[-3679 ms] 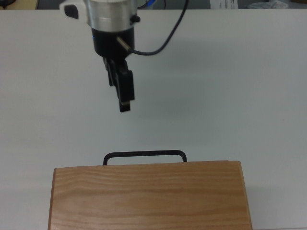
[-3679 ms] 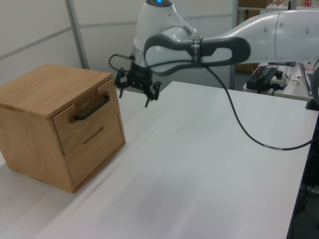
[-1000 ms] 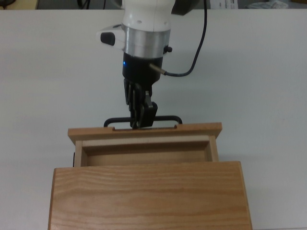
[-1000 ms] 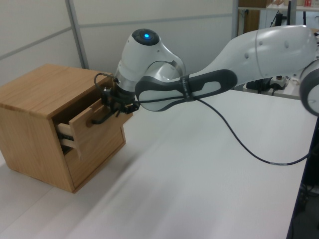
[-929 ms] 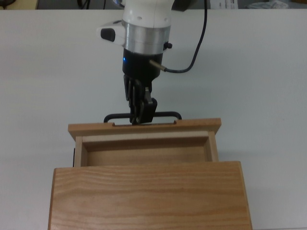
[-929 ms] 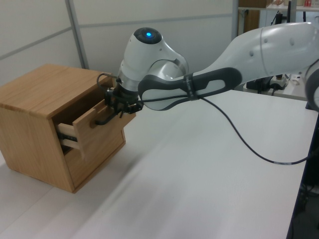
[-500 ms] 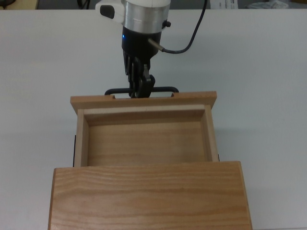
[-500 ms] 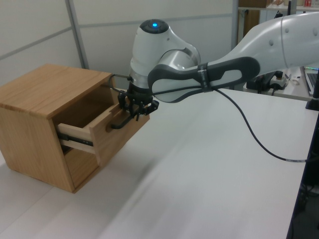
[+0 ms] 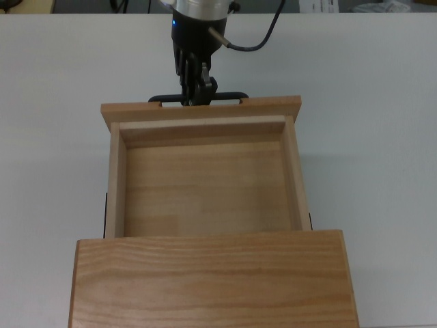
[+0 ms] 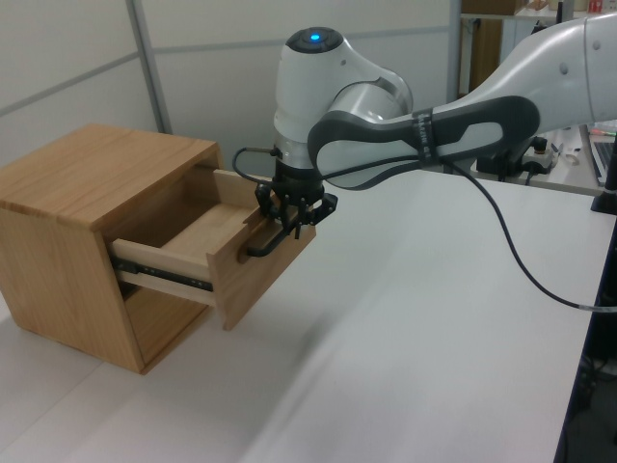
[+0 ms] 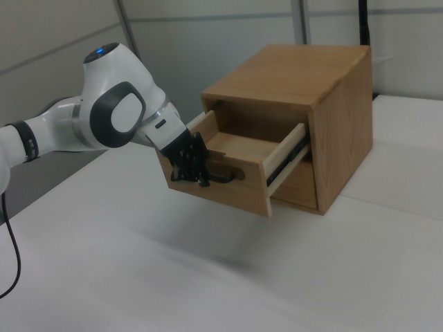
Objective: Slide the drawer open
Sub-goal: 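Pull the handle straight out, sliding the upper drawer open, then release the handle and raise the gripper away from the drawer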
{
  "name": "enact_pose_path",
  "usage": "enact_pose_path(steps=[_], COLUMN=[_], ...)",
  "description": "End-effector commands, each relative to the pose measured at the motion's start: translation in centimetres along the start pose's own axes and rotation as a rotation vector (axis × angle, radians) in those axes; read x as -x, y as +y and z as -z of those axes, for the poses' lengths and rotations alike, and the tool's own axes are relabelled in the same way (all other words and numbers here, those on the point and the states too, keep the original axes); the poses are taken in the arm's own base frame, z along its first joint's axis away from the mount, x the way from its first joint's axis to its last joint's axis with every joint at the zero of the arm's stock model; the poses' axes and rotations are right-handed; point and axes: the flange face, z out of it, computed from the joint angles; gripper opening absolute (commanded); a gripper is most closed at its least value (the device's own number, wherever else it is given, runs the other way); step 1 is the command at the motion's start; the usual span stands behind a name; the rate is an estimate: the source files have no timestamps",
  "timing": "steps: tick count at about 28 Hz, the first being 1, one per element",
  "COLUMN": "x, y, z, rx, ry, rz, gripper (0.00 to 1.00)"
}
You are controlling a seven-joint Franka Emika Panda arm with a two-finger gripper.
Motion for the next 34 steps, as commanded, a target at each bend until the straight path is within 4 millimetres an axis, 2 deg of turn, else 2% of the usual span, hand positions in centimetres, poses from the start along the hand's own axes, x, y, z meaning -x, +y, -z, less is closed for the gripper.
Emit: enact_pose_path(steps=[1,14,16,17,18,19,22,34], x=[-0.1,0.6,0.7,0.7,0.6,0.5,0.5,0.4], y=[1.9,3.5,3.4,3.4,3.4,3.3,3.3,3.4], z=[1.6,2.9,3.0,3.0,3.1,3.2,3.1,3.5], rx=[0.017,0.049,0.047,0.046,0.044,0.043,0.042,0.03], ry=[-0.016,-0.062,-0.062,-0.061,-0.062,-0.062,-0.063,-0.083], rz=[0.026,0.068,0.069,0.069,0.068,0.068,0.072,0.17], gripper=[0.0,0.01,0.18,0.31,0.66,0.8,0.99,1.0])
